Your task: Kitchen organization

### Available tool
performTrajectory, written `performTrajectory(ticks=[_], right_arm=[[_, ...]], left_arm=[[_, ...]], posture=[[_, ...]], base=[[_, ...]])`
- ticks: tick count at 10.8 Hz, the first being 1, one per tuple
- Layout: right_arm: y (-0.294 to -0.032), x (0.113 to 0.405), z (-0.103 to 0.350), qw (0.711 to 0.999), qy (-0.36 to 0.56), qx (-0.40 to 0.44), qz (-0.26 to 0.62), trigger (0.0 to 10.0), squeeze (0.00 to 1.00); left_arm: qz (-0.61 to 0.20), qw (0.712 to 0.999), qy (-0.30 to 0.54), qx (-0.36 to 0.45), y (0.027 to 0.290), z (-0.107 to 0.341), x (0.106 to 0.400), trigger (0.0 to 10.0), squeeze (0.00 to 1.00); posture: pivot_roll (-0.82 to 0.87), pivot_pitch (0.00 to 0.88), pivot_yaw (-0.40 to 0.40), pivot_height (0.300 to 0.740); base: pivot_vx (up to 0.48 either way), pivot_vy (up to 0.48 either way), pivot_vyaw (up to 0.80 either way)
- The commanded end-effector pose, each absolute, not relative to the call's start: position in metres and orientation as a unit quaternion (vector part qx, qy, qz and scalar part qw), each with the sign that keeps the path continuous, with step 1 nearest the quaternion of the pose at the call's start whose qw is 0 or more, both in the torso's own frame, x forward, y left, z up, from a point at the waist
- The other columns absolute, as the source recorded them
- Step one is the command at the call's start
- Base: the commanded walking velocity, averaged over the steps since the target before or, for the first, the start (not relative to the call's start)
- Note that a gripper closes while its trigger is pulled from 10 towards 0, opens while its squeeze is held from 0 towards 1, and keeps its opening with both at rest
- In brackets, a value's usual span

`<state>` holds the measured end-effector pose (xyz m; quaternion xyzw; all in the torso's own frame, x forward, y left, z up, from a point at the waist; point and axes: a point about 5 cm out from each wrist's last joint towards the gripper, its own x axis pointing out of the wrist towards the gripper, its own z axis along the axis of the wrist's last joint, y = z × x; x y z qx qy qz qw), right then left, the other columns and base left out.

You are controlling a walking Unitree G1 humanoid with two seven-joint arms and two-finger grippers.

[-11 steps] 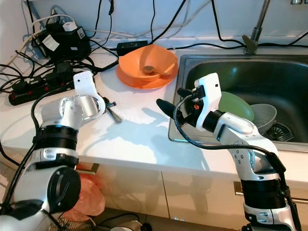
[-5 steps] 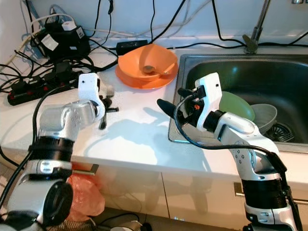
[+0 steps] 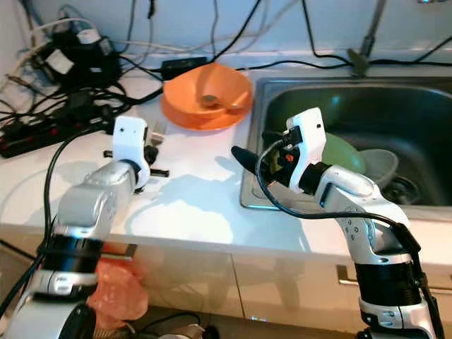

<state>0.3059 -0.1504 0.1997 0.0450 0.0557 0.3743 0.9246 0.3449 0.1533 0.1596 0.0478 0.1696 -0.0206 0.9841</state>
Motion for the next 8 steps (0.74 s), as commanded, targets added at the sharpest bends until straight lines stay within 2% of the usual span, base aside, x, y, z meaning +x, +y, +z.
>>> performTrajectory(ticks=[1,5,7,8], right_arm=[[-0.149,0.308,0.203,0.923,0.054,0.041,0.378,10.0,0.00],[-0.150,0.311,0.202,0.925,0.055,0.039,0.373,10.0,0.00],[-0.150,0.313,0.204,0.928,0.047,0.044,0.368,10.0,0.00],[-0.151,0.316,0.214,0.929,0.021,0.076,0.361,10.0,0.00]], left_arm=[[0.009,0.981,0.186,0.062,0.165,0.147,0.338,0.0,0.00],[-0.027,0.989,0.114,0.087,0.142,0.154,0.331,0.0,0.00],[-0.066,0.988,0.042,0.133,0.126,0.163,0.330,0.0,0.00],[-0.079,0.986,0.001,0.148,0.121,0.174,0.336,0.0,0.00]], posture=[[0.16,0.047,0.099,0.740],[0.16,0.034,0.099,0.740],[0.15,0.027,0.098,0.740],[0.15,0.024,0.095,0.740]], base=[[0.000,0.000,0.00],[0.000,0.000,0.00],[0.000,0.000,0.00],[0.000,0.000,0.00]])
